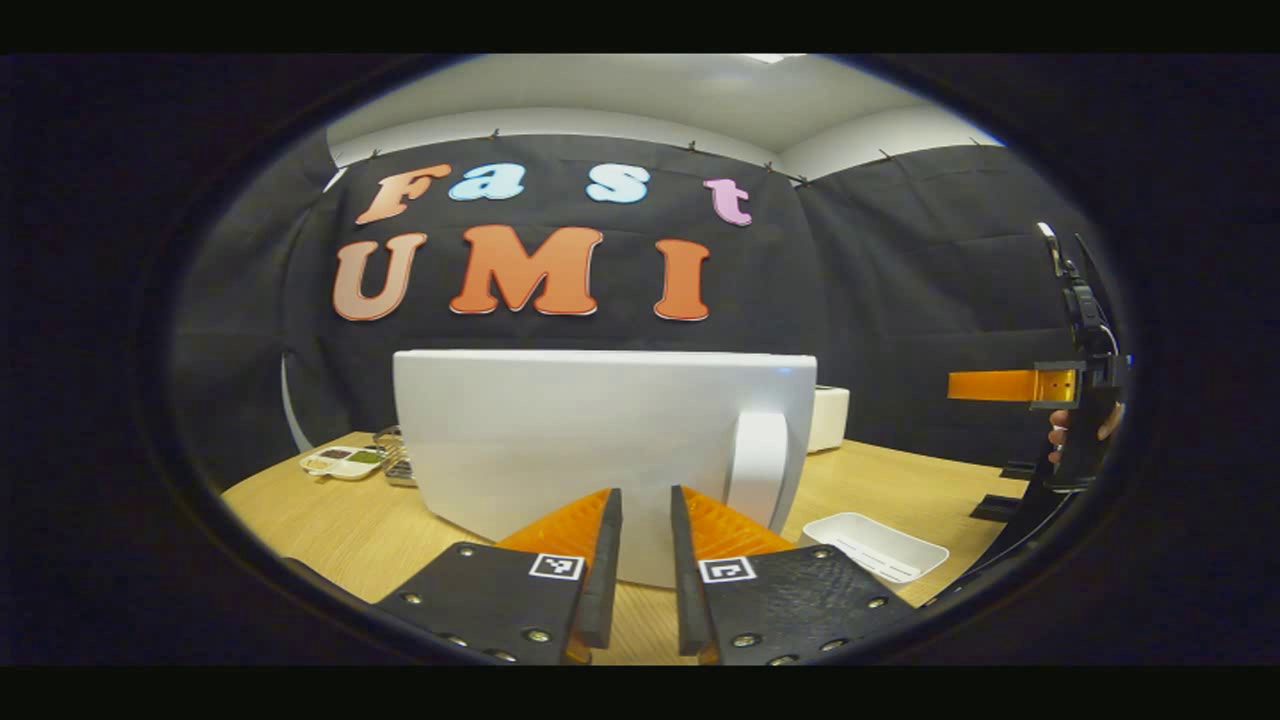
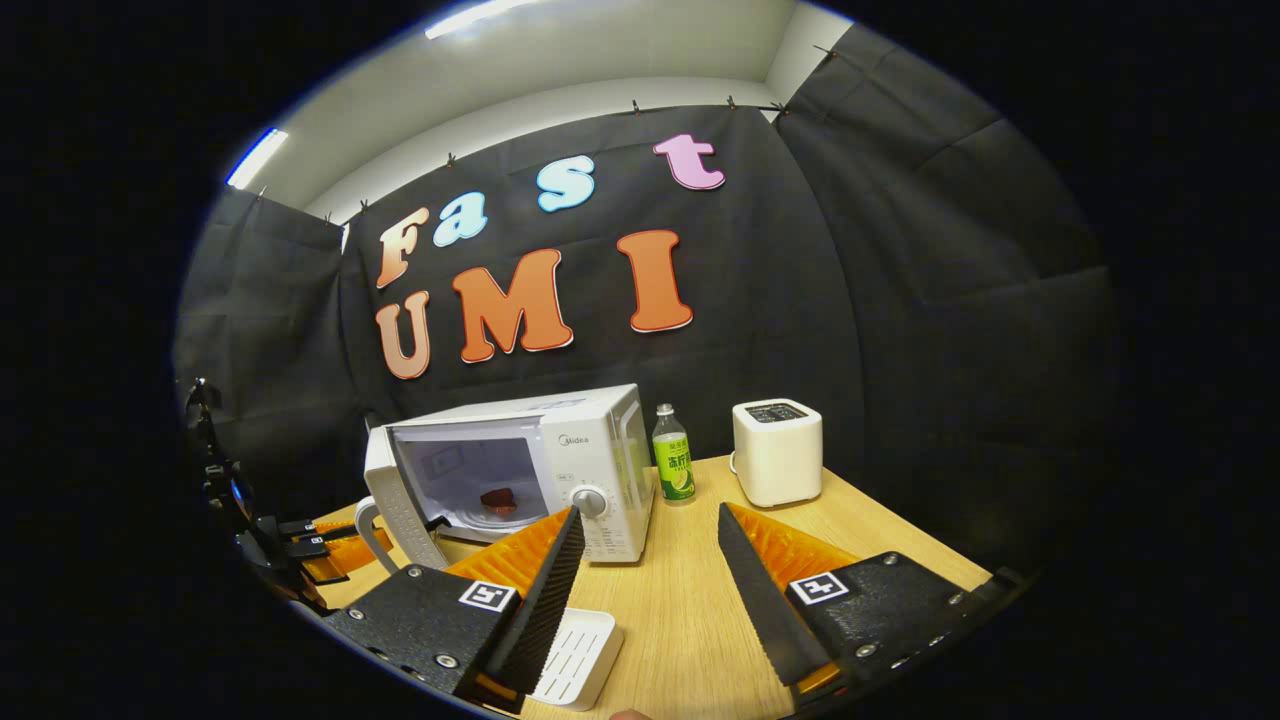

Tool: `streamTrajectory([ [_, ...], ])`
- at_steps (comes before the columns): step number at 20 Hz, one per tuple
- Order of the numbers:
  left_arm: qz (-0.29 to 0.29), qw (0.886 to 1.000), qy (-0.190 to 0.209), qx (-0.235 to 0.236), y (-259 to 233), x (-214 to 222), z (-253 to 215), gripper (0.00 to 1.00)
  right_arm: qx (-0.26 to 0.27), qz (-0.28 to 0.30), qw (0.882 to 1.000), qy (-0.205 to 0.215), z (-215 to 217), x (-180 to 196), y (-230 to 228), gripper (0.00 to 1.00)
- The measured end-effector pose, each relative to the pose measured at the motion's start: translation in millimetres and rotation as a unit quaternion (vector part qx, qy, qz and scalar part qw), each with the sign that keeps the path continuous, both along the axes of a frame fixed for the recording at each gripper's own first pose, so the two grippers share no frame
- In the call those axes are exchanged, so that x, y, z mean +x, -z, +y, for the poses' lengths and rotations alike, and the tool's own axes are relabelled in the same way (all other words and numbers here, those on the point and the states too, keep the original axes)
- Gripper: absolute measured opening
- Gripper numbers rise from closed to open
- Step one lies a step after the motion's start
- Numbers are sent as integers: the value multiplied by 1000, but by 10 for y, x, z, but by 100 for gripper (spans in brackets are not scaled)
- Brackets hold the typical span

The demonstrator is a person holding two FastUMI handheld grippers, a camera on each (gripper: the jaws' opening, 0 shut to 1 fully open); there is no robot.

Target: Open the microwave oven with the left hand, put the food in, and close the microwave oven.

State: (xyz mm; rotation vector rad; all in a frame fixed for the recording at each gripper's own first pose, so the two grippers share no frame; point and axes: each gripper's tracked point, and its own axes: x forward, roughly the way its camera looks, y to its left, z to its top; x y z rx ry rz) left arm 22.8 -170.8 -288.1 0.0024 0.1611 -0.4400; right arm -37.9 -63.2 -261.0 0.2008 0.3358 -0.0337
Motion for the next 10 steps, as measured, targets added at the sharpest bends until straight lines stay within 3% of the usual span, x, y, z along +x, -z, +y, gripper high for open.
streamTrajectory([
  [3,6,1000,9,-13,56,155,-165,10,-5,2,1000,-1,-15,22,15,84],
  [6,22,999,20,-24,143,270,-347,5,-9,5,1000,-3,-26,53,42,84],
  [10,26,999,16,-12,231,466,-545,7,-16,5,1000,-11,-19,63,60,84],
])
